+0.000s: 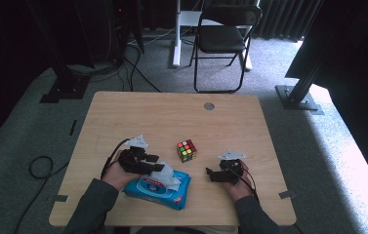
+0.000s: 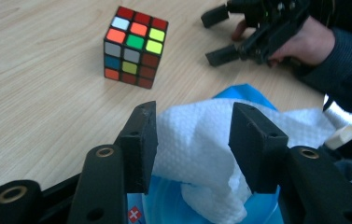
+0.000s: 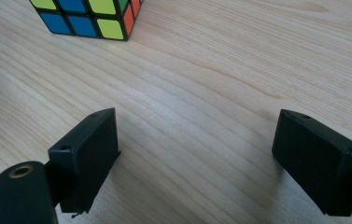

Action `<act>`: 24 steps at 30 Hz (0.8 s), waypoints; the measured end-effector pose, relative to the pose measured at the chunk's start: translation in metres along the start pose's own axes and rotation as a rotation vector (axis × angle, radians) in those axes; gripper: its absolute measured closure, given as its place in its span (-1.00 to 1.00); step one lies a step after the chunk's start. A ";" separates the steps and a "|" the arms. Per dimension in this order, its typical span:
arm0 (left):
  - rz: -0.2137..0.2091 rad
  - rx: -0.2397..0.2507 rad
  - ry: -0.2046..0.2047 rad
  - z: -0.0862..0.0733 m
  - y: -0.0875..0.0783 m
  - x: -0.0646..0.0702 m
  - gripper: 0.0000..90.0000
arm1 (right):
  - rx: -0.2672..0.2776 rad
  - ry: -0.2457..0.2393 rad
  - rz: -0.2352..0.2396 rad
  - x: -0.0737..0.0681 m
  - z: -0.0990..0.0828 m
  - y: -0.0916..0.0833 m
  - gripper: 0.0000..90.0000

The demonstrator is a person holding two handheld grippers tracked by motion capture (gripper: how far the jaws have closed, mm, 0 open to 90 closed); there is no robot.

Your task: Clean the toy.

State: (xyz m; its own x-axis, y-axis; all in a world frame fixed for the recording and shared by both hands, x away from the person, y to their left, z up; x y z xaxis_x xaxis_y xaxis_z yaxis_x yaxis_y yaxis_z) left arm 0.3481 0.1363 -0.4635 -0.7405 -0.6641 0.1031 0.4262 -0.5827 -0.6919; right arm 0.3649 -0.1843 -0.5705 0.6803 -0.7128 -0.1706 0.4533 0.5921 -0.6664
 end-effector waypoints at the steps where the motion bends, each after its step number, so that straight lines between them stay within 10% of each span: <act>1: -0.004 -0.001 -0.008 0.001 -0.001 -0.001 0.11 | 0.000 0.000 0.000 0.000 0.000 0.000 -0.69; 12: -0.042 -0.084 -0.039 0.000 0.011 -0.002 -0.08 | 0.000 0.000 0.000 0.000 0.000 0.000 -0.69; 17: -0.030 -0.107 0.019 -0.001 0.012 0.001 0.01 | 0.000 0.000 0.000 0.000 0.000 0.000 -0.69; 24: 0.053 -0.108 0.090 0.001 0.010 0.004 0.85 | 0.000 0.000 0.000 0.000 0.000 0.000 -0.69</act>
State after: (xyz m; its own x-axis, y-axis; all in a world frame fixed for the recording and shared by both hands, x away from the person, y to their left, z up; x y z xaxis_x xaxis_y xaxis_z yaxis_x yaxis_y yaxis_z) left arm 0.3502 0.1271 -0.4690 -0.7640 -0.6452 0.0032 0.4115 -0.4911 -0.7678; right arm 0.3649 -0.1843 -0.5705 0.6803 -0.7128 -0.1707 0.4531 0.5921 -0.6664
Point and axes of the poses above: each handheld gripper's, and its own axes: y roughly forward along the jaws, z roughly out of its top, x roughly to its right, the point moved 3 cm from there along y, roughly forward along the jaws, and after that the axes turned 14 degrees about z, right-handed, at the moved point
